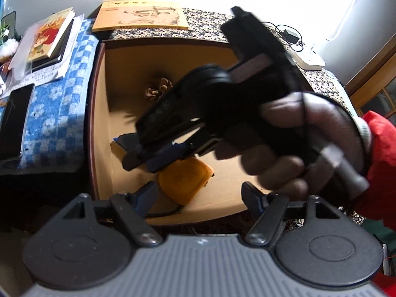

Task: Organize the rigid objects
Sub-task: 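Withdraw the right tool up and out of the box, then reach the right tool down to the silver metal clip beside the box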

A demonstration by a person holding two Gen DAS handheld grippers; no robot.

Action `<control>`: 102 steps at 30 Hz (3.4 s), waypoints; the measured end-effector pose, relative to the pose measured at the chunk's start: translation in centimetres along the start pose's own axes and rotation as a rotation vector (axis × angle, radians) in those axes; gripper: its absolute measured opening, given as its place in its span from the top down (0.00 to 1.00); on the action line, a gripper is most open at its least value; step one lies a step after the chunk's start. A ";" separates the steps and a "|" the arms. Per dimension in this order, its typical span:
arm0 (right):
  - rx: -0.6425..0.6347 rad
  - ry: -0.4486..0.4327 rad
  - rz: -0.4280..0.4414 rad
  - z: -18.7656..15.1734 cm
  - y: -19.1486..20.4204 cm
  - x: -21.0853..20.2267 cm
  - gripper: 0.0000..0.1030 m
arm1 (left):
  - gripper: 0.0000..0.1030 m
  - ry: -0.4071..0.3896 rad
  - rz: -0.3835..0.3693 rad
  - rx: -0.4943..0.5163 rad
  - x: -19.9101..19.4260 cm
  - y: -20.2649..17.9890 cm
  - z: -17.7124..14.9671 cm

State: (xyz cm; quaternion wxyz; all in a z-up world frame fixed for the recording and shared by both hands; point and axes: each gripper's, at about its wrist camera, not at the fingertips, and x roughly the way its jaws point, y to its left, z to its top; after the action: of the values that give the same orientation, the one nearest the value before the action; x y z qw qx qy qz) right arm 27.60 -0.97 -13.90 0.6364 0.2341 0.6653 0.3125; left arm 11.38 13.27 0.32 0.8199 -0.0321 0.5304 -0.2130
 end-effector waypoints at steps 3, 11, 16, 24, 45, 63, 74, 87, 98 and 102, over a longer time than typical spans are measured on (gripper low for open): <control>-0.047 -0.106 -0.074 0.3 0.5 -1.1 0.86 | 0.30 0.003 0.003 -0.009 0.1 0.2 -0.1; -0.078 -0.087 -0.110 -1.3 -0.7 -5.2 0.85 | 0.29 -0.002 -0.010 -0.006 0.2 0.3 0.0; -0.008 0.056 -0.209 -1.9 -2.7 -4.0 0.85 | 0.29 0.001 -0.021 0.015 0.6 0.2 0.3; 0.191 -0.068 0.089 -0.7 -4.4 -3.5 0.84 | 0.29 0.018 -0.019 0.042 1.0 -0.3 0.5; -0.258 -0.509 -0.111 -8.9 -1.1 -11.0 0.83 | 0.28 -0.054 0.265 -0.055 0.1 -5.1 0.4; -0.477 -0.669 -0.148 -17.5 -2.5 -15.6 0.83 | 0.28 -0.142 0.508 -0.177 -2.0 -12.2 -4.0; -0.514 -0.633 -0.102 -21.0 -4.5 -15.2 0.83 | 0.28 -0.119 0.550 -0.262 -1.9 -13.3 -8.6; -0.472 -0.522 -0.151 -22.8 -7.3 -12.1 0.89 | 0.28 -0.071 0.437 -0.272 0.1 -12.4 -13.8; -0.424 -0.488 -0.161 -22.4 -7.2 -9.9 0.91 | 0.30 -0.105 0.328 -0.183 1.2 -11.1 -13.5; -0.397 -0.497 -0.167 -21.9 -6.7 -9.6 0.91 | 0.34 -0.104 0.302 -0.167 1.3 -9.8 -12.9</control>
State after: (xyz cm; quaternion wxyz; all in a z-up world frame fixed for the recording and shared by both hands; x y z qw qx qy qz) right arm 7.20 -15.03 -12.08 0.8358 0.1192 0.4328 0.3162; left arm -2.69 6.16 -3.66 0.8635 -0.0310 0.5018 -0.0406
